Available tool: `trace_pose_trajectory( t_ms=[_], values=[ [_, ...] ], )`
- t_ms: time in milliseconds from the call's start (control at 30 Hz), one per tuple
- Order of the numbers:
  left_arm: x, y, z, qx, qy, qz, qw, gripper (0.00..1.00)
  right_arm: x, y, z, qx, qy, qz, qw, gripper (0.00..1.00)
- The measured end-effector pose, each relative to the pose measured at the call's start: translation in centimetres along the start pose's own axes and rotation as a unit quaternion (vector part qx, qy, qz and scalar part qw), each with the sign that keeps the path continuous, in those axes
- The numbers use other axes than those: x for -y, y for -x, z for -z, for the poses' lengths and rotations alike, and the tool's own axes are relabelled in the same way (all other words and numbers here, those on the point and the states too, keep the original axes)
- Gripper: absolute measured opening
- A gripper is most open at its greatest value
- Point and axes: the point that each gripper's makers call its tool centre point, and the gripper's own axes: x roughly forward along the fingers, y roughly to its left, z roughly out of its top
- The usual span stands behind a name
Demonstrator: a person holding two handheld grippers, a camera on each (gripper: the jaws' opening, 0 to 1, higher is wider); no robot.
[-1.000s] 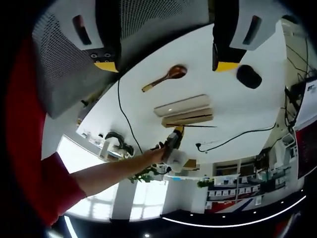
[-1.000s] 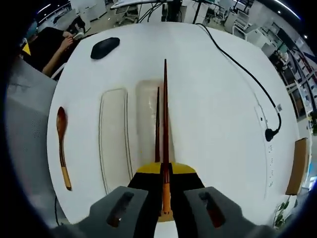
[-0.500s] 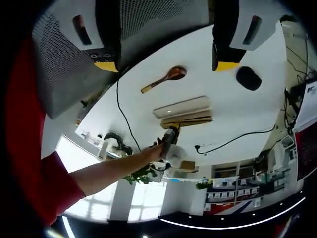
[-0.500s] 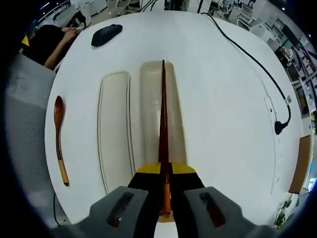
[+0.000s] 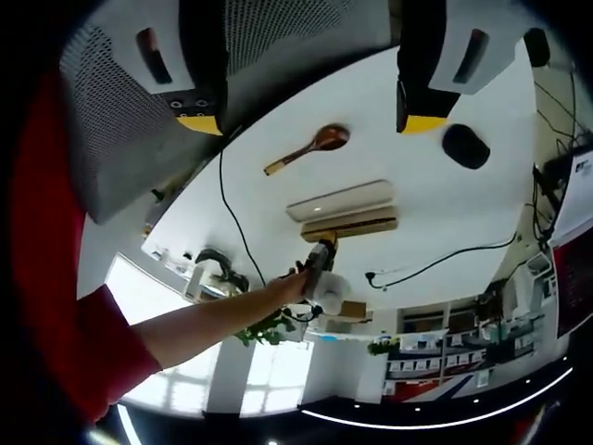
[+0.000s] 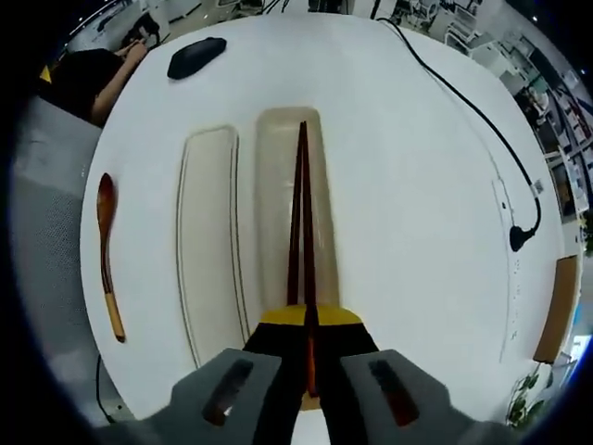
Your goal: Arrange the utensils inside the cutlery case until each visible utensil rests in its matching compartment.
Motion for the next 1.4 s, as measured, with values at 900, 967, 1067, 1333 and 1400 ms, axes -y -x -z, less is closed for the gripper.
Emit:
trace_pose_trajectory(
  t_ms=[900, 967, 1067, 1333, 1400],
  values=[
    [0.4, 0.2, -0.1, 0.004, -0.004, 0.005, 1.0000, 0.75, -1.4, 4.2, 0.7, 0.016, -0.004, 0.037, 0.9992, 0.10],
    [0.4, 0.2, 0.0, 0.002, -0.004, 0.006, 1.0000, 0.75, -1.7, 4.4, 0.8, 0.019, 0.005, 0.035, 0.9992, 0.16],
    [0.4, 0.2, -0.1, 0.003, -0.002, 0.005, 1.0000, 0.74, -2.4, 5.8, 0.0, 0.041, 0.010, 0.037, 0.9984, 0.22],
    [0.6, 0.4, -0.1, 0.008, 0.002, 0.007, 0.9999, 0.71, -3.6, 8.6, -1.4, 0.081, 0.001, 0.046, 0.9957, 0.20],
    [0.7, 0.4, -0.1, 0.008, -0.002, 0.007, 0.9999, 0.74, -3.7, 8.8, -1.4, 0.083, 0.001, 0.050, 0.9953, 0.20]
  ],
)
